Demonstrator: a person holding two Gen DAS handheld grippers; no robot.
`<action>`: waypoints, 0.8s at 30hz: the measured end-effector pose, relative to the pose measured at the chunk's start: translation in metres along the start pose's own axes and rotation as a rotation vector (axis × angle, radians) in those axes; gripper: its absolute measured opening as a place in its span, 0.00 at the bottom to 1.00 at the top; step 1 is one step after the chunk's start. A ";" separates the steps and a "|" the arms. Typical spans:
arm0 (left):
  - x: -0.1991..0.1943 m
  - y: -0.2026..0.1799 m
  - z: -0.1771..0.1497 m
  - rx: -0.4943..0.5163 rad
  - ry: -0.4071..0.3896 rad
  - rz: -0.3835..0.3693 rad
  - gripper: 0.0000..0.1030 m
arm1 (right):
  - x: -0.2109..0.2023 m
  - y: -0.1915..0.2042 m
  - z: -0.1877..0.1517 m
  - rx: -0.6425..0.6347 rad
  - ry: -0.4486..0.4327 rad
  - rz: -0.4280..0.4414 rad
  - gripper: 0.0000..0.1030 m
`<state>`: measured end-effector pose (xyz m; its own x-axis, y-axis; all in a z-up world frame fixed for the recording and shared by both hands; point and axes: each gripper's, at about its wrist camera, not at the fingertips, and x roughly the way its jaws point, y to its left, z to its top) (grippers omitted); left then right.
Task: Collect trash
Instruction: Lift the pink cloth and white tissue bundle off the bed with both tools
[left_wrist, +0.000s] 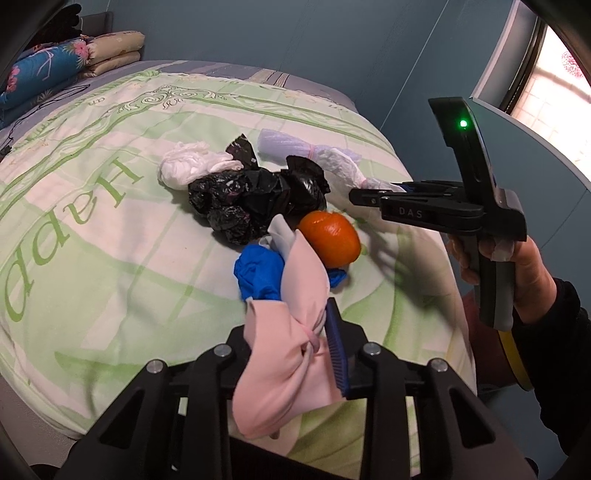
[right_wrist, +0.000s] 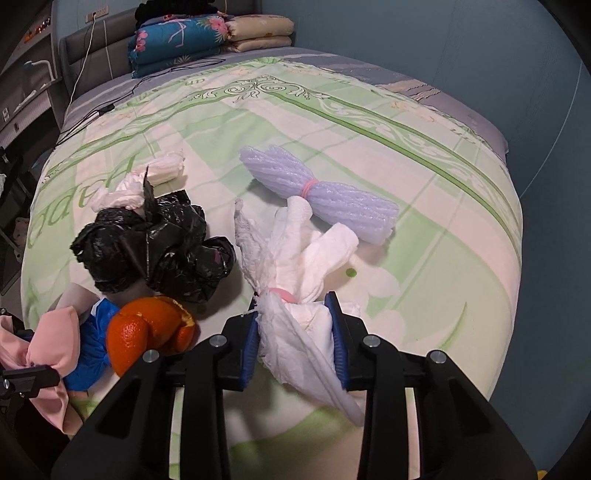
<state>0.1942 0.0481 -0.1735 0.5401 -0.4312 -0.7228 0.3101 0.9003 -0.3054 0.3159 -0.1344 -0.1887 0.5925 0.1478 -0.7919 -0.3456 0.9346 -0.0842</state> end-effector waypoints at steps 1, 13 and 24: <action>-0.002 0.000 0.000 0.002 -0.003 0.001 0.28 | -0.002 0.000 -0.001 0.004 -0.002 -0.002 0.30; -0.033 0.012 -0.008 0.008 -0.023 0.030 0.28 | -0.037 -0.003 -0.013 0.049 -0.038 0.018 0.30; -0.036 0.033 -0.021 -0.039 0.051 0.044 0.30 | -0.054 0.000 -0.026 0.055 -0.052 0.024 0.30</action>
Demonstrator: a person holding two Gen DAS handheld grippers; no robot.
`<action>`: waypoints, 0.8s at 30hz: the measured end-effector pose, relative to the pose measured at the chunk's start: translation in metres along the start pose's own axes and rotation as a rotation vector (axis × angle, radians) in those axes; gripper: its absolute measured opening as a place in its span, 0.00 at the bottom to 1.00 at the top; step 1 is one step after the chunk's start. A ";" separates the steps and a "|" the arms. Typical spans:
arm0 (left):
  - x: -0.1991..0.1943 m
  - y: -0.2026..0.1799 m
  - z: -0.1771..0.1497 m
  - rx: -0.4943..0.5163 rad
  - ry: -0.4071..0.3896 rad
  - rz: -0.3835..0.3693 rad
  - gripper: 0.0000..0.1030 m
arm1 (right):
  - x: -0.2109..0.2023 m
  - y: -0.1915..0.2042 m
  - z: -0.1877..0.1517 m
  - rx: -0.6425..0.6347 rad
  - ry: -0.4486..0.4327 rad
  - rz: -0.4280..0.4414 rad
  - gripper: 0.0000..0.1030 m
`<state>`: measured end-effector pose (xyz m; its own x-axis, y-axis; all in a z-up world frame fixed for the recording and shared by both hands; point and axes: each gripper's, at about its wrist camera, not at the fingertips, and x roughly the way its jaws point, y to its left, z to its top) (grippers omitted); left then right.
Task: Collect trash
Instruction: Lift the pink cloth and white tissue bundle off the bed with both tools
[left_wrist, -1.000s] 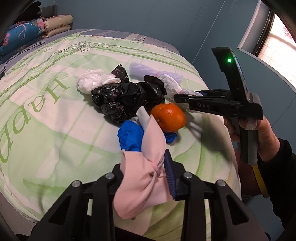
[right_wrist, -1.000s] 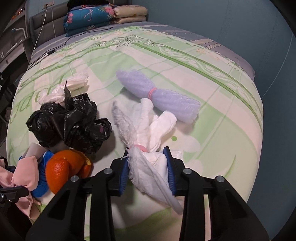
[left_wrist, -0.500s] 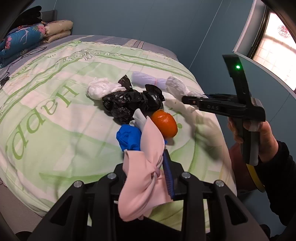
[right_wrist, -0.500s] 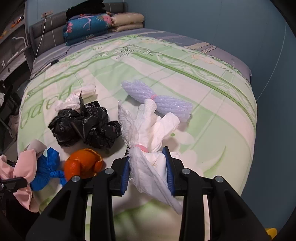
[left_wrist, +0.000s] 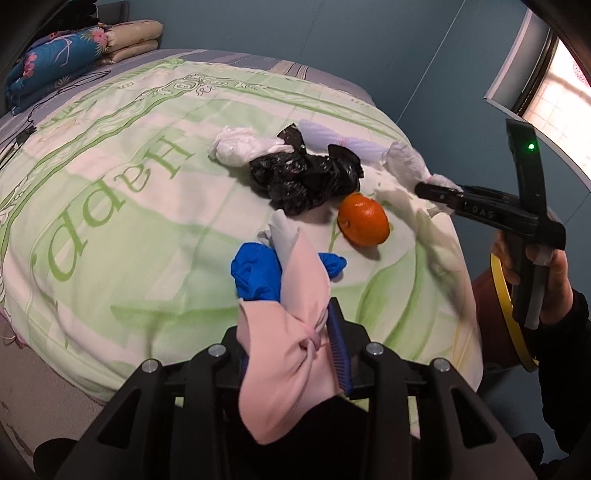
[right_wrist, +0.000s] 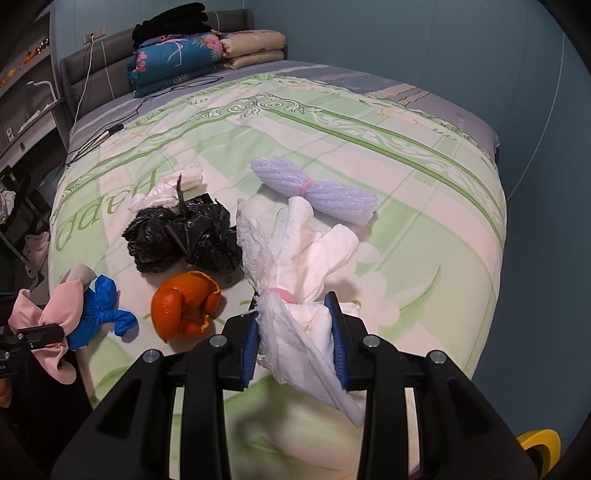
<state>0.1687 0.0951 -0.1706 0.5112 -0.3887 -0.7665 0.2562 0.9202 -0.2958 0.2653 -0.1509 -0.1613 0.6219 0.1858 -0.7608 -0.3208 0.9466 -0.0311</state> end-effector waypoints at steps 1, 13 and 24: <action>-0.001 0.001 -0.002 0.006 0.003 0.010 0.30 | -0.002 0.001 0.000 -0.002 -0.005 0.000 0.30; -0.024 0.013 -0.015 -0.025 -0.006 0.031 0.33 | -0.024 0.013 0.000 -0.025 -0.044 0.034 0.30; -0.040 0.012 -0.012 0.015 -0.054 0.088 0.14 | -0.035 0.014 -0.003 -0.022 -0.065 0.048 0.30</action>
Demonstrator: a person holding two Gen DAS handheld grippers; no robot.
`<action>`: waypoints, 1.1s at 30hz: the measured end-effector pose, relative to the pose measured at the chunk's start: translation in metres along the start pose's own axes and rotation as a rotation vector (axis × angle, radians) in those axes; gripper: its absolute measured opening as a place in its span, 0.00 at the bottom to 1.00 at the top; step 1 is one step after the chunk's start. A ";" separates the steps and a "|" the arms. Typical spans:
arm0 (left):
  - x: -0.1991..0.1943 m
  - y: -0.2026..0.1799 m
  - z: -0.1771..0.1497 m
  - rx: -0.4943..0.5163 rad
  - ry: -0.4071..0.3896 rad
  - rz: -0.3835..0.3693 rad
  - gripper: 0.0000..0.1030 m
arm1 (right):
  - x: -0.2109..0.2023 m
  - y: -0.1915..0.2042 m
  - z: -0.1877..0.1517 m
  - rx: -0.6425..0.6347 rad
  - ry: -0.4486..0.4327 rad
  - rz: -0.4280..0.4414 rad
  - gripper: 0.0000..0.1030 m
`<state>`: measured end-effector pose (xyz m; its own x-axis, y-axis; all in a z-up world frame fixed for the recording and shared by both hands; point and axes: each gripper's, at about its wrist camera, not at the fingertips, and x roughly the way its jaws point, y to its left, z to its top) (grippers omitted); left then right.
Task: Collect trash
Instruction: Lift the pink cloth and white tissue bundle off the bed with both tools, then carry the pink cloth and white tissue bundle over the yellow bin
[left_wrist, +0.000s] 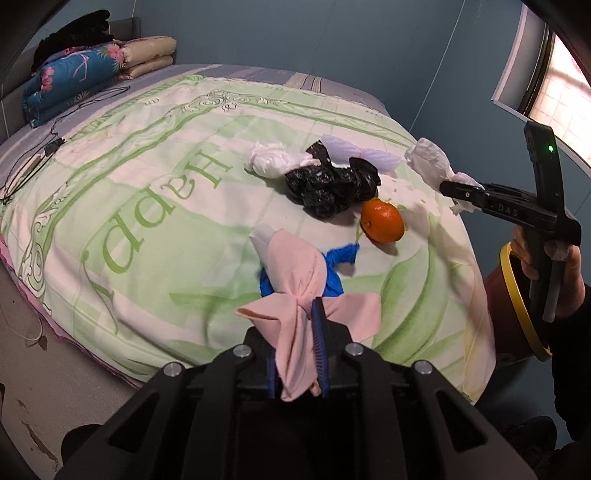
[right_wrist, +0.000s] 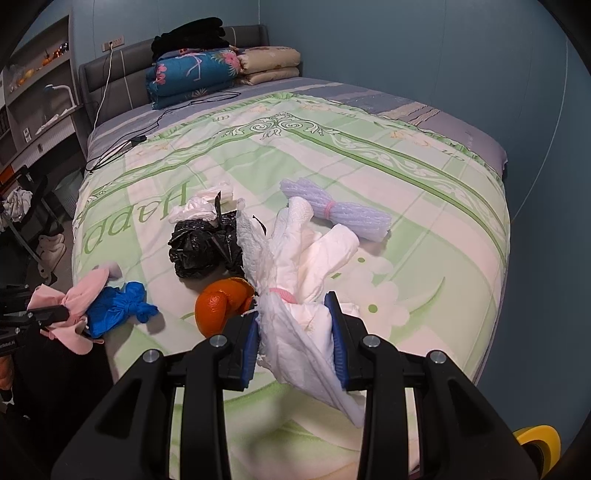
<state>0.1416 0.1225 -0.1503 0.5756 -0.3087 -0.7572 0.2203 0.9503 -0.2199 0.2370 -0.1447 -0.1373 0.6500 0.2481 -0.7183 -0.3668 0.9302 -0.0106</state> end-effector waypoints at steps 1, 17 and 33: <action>-0.002 0.000 0.001 -0.006 -0.009 -0.001 0.14 | -0.002 -0.001 0.000 0.003 -0.002 0.001 0.30; -0.065 -0.031 0.046 0.009 -0.230 -0.022 0.14 | -0.085 -0.020 -0.008 0.078 -0.187 0.010 0.30; -0.086 -0.142 0.073 0.160 -0.325 -0.138 0.14 | -0.194 -0.053 -0.047 0.159 -0.342 -0.071 0.30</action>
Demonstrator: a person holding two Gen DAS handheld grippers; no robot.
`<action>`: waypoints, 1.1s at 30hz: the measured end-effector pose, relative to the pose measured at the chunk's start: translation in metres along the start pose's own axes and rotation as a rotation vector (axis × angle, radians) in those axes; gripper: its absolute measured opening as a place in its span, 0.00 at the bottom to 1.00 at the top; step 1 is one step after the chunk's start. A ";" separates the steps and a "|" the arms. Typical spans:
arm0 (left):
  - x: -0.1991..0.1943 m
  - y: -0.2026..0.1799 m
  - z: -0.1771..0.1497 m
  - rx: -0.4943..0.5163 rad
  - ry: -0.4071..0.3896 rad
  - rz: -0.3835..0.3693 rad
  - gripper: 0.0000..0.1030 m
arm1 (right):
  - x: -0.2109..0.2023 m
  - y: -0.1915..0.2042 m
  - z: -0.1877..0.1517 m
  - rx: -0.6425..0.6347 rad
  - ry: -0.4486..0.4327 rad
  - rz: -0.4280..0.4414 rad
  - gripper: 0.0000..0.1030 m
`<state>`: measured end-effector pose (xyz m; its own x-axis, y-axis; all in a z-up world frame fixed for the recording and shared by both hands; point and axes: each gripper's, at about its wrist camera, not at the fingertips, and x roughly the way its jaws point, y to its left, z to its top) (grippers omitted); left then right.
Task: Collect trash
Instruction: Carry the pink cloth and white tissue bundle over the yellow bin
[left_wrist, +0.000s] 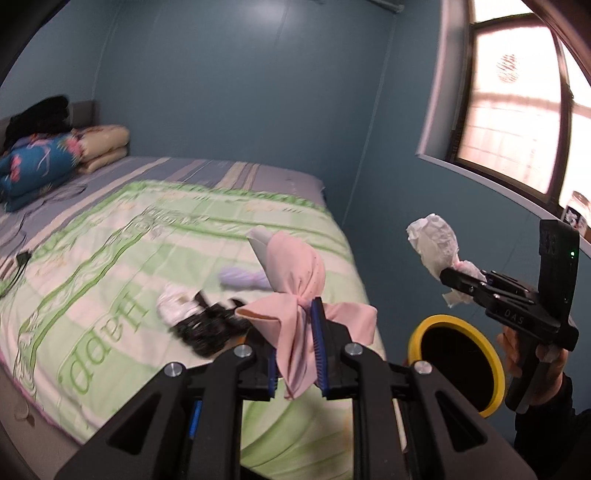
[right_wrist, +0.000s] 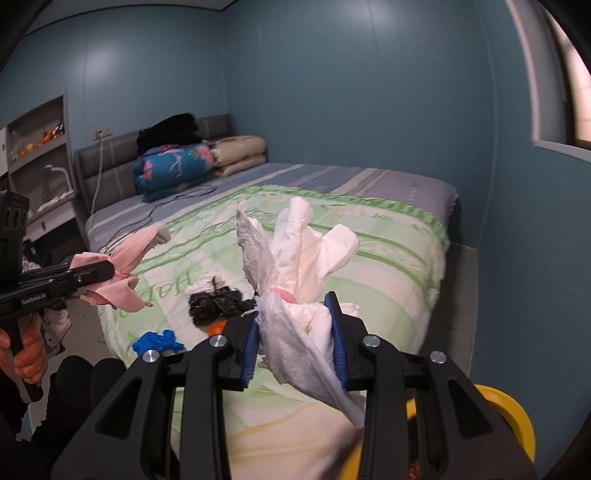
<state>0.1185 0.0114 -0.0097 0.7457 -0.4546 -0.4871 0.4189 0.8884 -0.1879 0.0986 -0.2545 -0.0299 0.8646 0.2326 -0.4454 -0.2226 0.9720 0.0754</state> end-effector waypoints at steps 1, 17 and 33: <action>0.001 -0.009 0.003 0.014 -0.004 -0.012 0.14 | -0.005 -0.004 -0.001 0.011 -0.005 -0.011 0.30; 0.035 -0.134 0.021 0.217 -0.011 -0.166 0.14 | -0.092 -0.083 -0.034 0.181 -0.109 -0.233 0.31; 0.079 -0.208 -0.007 0.278 0.074 -0.278 0.14 | -0.098 -0.122 -0.071 0.291 -0.031 -0.343 0.31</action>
<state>0.0868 -0.2091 -0.0146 0.5492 -0.6602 -0.5123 0.7312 0.6765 -0.0879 0.0090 -0.3980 -0.0592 0.8804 -0.1084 -0.4616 0.2118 0.9609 0.1781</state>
